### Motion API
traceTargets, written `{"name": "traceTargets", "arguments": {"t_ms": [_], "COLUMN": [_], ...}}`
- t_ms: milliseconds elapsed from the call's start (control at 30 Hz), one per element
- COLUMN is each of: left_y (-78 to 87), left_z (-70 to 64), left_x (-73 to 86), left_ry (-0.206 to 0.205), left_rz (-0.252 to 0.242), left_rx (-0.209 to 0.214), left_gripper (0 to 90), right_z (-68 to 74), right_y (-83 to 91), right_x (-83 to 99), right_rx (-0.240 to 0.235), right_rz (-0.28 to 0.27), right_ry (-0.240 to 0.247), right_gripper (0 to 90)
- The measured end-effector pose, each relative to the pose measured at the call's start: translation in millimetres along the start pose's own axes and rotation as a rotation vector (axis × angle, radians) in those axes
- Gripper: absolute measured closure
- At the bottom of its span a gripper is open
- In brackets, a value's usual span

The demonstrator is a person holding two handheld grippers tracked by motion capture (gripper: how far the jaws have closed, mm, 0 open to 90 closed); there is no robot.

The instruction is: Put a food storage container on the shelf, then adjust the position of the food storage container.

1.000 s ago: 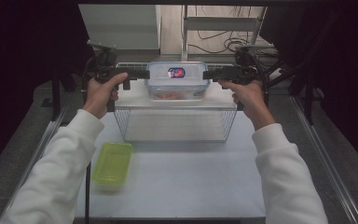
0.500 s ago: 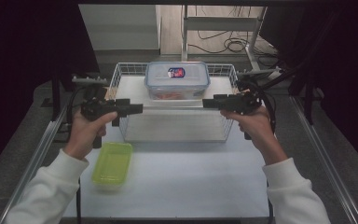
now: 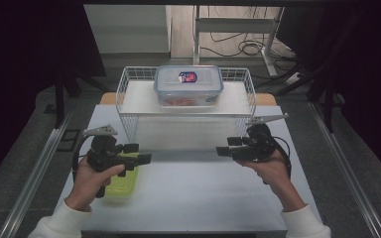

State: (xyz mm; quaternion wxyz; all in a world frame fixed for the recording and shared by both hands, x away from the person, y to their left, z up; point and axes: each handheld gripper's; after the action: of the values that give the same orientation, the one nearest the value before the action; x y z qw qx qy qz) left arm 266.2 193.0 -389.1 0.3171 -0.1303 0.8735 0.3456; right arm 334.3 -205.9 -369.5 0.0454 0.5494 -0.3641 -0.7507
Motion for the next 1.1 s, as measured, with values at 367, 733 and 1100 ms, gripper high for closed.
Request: {"name": "traceTargets", "arguments": {"t_ms": [367, 733, 1100], "left_y": [-12.1, -16.6, -18.7], "left_z": [12.8, 16.0, 22.1], "left_x": [19.9, 29.6, 29.4], "left_ry": [-0.002, -0.01, -0.017], "left_rz": [0.027, 0.047, 0.063], "left_rx": [-0.043, -0.074, -0.098], "left_gripper": [27.4, 27.2, 27.4], "right_z": [1.6, 7.5, 6.9], "right_y": [-11.1, -10.8, -15.3], "right_x": [29.8, 38.6, 49.4], "right_rx": [0.021, 0.015, 0.012], "right_rz": [0.058, 0.074, 0.099], "right_ry": [0.003, 0.014, 0.0], "right_gripper": [33.5, 33.4, 33.4]}}
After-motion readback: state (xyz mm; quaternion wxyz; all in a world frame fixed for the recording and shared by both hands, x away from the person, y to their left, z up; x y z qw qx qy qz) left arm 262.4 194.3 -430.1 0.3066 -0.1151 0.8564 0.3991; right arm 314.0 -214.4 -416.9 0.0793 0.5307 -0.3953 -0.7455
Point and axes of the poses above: each handheld gripper's, and its own axes: y roughly backward along the jaws, x roughly out of its underside, z roughly to its left, and after that the axes turned 13 degrees about y, right-handed
